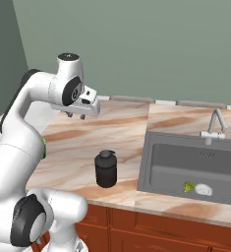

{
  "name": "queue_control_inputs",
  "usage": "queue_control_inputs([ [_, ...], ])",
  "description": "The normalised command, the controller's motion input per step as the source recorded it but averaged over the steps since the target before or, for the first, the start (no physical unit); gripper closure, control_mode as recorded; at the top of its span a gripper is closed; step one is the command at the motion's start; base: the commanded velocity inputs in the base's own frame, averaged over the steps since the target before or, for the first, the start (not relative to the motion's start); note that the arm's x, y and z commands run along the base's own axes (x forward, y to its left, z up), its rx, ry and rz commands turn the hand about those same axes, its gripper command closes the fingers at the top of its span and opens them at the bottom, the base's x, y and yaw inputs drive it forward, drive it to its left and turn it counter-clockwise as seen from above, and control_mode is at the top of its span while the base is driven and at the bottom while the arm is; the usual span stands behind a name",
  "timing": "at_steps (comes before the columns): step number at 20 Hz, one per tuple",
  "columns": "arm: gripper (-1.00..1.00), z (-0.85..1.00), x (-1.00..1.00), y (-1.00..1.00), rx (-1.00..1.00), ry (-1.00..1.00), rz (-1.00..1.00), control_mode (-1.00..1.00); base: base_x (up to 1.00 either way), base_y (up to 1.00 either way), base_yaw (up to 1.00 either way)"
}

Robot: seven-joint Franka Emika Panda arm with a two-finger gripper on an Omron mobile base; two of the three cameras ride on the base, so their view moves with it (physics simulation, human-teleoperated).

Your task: Pick the jug and cup and place them in the sink. Then turn on the water.

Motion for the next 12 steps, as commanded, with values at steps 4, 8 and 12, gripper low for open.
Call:
queue_control_inputs([
  [4, -1.0, 0.0, 0.0, 0.0, 0.0, 0.01, 0.0, -1.0, 0.0, 0.0, 0.0],
  [8, -1.0, 0.0, 0.11, -0.1, 0.0, 0.02, 0.0, -1.0, 0.0, 0.0, 0.0],
  [12, -1.0, -0.02, 0.42, -0.36, 0.0, 0.08, 0.08, -1.0, 0.0, 0.0, 0.0],
])
